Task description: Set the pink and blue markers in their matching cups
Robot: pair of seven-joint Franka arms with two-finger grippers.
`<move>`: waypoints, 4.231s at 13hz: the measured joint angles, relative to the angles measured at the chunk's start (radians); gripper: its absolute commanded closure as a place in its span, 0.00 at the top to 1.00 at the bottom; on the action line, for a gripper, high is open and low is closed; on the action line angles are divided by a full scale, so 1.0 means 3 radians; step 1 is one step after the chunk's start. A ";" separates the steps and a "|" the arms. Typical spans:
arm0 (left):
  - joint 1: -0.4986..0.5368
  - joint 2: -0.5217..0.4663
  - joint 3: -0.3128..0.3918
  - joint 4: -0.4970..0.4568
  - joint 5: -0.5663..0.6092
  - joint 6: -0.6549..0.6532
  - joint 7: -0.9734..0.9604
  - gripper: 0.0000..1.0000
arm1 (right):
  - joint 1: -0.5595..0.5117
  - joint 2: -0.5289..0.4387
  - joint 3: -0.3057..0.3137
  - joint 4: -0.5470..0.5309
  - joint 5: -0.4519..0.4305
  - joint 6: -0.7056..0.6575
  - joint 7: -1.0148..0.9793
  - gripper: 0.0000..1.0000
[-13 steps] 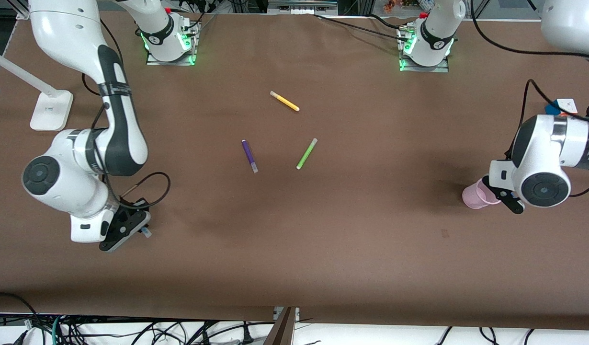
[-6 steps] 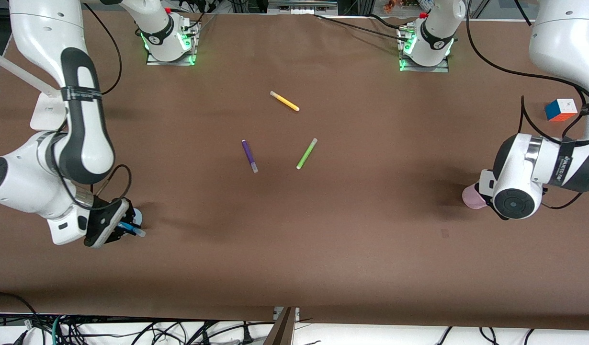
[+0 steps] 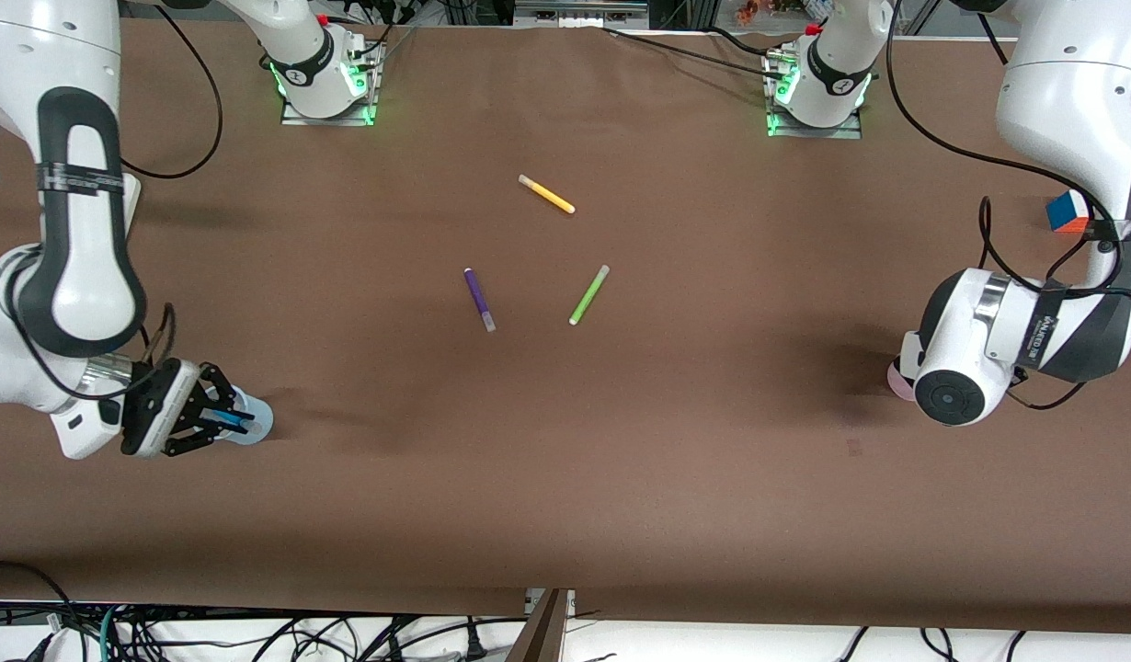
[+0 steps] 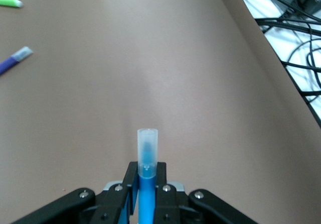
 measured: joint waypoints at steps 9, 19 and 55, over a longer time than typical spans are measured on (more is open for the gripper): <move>-0.0159 -0.0054 -0.0038 0.0433 -0.0174 -0.0074 -0.0069 1.00 | -0.0308 0.0068 0.0005 -0.0128 0.0786 -0.0419 -0.0839 0.00; -0.0332 -0.0840 -0.0038 0.0858 -0.2143 -0.0171 -0.1916 1.00 | -0.0431 0.0255 0.0007 -0.0135 0.1130 -0.0418 -0.1194 0.00; -0.0648 -0.2253 0.0889 -0.0558 -0.2956 0.0589 -0.1918 1.00 | -0.0374 -0.1463 0.1019 -0.0320 -0.2137 -0.1375 0.5596 1.00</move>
